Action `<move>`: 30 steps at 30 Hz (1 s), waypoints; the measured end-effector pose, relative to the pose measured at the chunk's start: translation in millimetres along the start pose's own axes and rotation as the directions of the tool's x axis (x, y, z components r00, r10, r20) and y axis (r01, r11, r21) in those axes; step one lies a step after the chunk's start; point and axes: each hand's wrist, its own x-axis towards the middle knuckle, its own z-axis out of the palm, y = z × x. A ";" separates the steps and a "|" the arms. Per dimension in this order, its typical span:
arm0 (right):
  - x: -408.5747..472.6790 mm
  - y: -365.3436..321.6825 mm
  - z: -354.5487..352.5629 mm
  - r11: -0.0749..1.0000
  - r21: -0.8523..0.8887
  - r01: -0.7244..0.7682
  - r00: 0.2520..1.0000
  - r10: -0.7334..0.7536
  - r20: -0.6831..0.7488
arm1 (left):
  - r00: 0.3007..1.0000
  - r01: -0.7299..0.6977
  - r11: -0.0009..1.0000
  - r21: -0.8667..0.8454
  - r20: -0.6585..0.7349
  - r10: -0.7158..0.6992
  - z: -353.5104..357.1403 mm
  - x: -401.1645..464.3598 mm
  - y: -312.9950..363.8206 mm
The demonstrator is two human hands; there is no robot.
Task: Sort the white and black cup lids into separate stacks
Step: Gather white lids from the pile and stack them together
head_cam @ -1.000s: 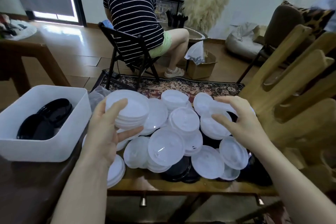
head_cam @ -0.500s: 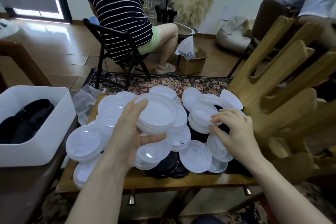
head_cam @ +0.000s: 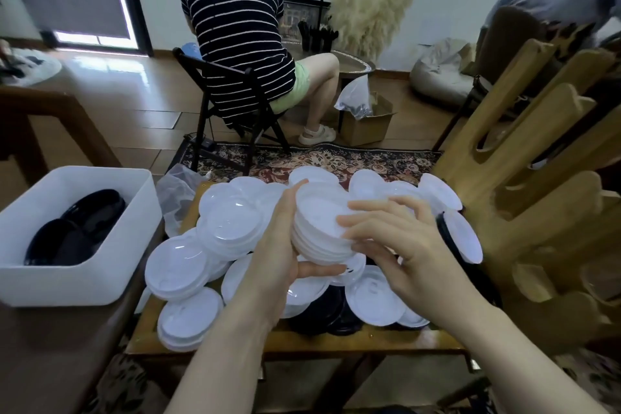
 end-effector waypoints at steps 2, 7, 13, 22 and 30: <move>-1.0 2.8 1.4 1.000 0.020 -0.004 0.998 0.003 0.060 | 1.000 -0.014 1.000 -0.024 0.014 0.015 -2.7 -1.8 1.6; 1.3 -0.5 1.6 0.977 0.205 -0.065 0.991 0.039 0.132 | 0.998 -0.056 0.998 -0.025 -0.005 0.056 -10.0 -1.4 2.3; 5.8 -19.7 9.4 0.566 0.698 -0.439 0.872 0.456 0.178 | 0.996 -0.085 0.996 -0.042 -0.028 0.084 -12.1 -0.6 4.7; 51.7 -30.3 25.7 0.259 0.731 -0.631 0.717 0.555 0.422 | 0.952 -0.238 0.970 0.056 -0.186 0.244 -26.8 1.2 15.6; 110.6 -34.7 59.8 0.641 0.541 -0.544 0.839 0.433 0.331 | 0.663 -0.408 0.880 0.243 -0.583 0.469 -92.7 1.4 41.8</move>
